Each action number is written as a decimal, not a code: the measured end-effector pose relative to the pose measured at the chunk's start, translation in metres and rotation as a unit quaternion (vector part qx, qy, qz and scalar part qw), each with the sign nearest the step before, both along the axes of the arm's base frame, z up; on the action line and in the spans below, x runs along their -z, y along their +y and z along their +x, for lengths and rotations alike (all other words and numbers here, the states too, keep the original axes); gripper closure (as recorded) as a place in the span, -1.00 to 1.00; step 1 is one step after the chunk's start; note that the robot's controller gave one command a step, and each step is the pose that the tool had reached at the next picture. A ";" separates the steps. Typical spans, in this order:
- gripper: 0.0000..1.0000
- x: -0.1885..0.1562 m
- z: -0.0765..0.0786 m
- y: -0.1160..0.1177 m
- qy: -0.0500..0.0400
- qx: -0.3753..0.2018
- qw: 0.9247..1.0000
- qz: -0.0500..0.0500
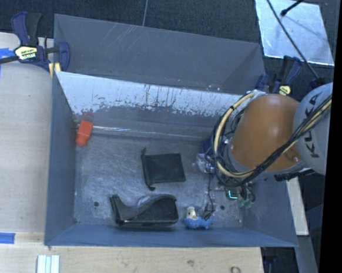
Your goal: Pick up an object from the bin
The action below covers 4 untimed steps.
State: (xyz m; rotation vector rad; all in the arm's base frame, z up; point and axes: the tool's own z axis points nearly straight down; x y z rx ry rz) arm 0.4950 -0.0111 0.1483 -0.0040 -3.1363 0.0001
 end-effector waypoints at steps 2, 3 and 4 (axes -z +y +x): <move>-1.00 0.082 0.093 0.030 -0.001 -0.106 0.994 0.000; 1.00 0.077 0.096 0.031 -0.005 -0.106 0.994 0.000; 1.00 -0.066 0.100 0.019 -0.009 -0.121 0.993 -0.001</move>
Offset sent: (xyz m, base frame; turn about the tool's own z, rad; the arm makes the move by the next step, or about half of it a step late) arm 0.0887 0.0534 0.0378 -0.2915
